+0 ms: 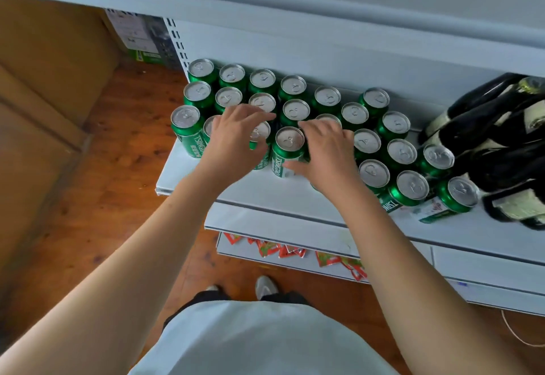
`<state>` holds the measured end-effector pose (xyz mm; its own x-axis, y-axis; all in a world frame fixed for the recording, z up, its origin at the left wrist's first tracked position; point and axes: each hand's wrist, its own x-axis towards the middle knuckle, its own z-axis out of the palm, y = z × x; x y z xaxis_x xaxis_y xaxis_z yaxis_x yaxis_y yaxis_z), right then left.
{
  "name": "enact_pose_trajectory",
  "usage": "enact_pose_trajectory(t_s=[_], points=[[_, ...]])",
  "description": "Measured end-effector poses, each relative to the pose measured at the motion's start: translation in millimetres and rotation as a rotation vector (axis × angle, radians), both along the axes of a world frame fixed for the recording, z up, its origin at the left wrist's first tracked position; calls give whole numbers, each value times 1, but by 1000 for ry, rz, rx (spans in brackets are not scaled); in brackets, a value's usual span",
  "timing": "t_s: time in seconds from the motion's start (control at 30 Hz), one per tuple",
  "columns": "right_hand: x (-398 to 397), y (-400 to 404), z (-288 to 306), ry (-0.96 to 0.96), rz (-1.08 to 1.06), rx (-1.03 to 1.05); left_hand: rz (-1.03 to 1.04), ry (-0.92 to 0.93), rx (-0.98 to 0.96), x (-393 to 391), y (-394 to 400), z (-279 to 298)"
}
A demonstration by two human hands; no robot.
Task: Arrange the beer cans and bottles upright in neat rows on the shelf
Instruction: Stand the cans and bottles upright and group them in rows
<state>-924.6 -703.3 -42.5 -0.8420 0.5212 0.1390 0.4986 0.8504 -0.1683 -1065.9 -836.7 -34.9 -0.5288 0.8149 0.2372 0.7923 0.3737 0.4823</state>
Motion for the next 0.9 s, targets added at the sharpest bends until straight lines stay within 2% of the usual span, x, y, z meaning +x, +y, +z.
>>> enact_pose_trajectory(t_s=[0.1,0.17,0.33,0.4,0.5,0.7,0.9], points=[[47,4,1,114,-165,61,-46,10,15,6,18,4],[68,3,-3,73,-209,68,-106,43,-38,7,42,11],[67,-6,-13,48,-277,82,-329,252,-481,11,113,23],[64,-6,-14,63,-300,84,-388,310,-561,14,131,21],[59,-4,-13,61,-323,93,-426,383,-545,13,140,17],[47,-6,-15,149,-247,86,-412,300,-468,0,147,15],[41,-4,-22,198,-293,74,-390,272,-413,-1,150,11]])
